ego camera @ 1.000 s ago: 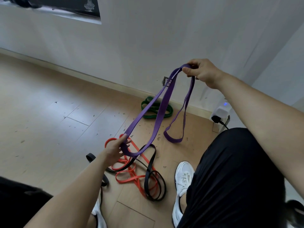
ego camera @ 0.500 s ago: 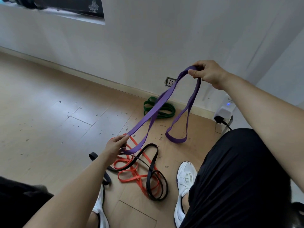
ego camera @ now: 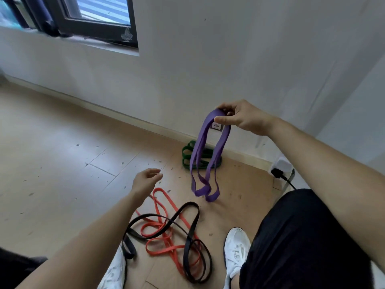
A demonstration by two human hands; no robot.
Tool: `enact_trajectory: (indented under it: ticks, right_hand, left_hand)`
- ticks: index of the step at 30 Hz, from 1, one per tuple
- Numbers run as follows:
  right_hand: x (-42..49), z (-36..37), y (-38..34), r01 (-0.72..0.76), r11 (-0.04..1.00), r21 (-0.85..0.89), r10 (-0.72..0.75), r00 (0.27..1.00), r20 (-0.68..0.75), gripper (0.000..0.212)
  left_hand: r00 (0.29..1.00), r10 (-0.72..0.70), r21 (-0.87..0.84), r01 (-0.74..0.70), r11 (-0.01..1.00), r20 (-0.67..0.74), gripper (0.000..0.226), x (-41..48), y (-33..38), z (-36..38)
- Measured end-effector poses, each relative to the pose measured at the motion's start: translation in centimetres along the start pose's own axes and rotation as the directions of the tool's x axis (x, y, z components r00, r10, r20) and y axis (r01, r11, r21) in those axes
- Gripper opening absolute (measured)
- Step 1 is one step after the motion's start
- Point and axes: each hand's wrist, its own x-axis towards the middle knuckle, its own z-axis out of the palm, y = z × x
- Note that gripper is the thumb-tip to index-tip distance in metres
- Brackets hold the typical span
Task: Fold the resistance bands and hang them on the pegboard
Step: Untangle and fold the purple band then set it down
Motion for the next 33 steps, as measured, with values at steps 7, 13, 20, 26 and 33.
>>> enact_trajectory:
  ticks: [7, 13, 20, 26, 33]
  right_hand:
    - [0.3, 1.2, -1.5, 0.032, 0.999, -0.029, -0.031, 0.999, 0.029, 0.030]
    - [0.0, 1.1, -3.3, 0.121, 0.993, -0.017, -0.121, 0.993, -0.004, 0.032]
    - [0.0, 1.3, -4.7, 0.128, 0.990, -0.058, -0.124, 0.990, 0.067, 0.034]
    - [0.7, 3.4, -3.9, 0.060, 0.995, -0.083, -0.044, 0.984, 0.175, 0.034]
    - [1.3, 3.9, -5.4, 0.151, 0.987, -0.048, -0.148, 0.987, 0.070, 0.030]
  left_hand:
    - [0.902, 0.378, 0.078, -0.400, 0.913, 0.209, 0.039, 0.1, 13.8, -0.6]
    - [0.757, 0.525, 0.133, -0.610, 0.781, 0.390, 0.052, -1.0, 21.7, 0.0]
    - [0.730, 0.544, 0.155, -0.645, 0.748, 0.414, 0.027, -1.3, 23.2, -2.4]
    - [0.752, 0.523, 0.057, -0.590, 0.805, 0.402, 0.026, -1.6, 22.8, -3.6]
    - [0.765, 0.501, -0.032, -0.536, 0.844, 0.405, 0.044, -0.8, 21.4, -6.5]
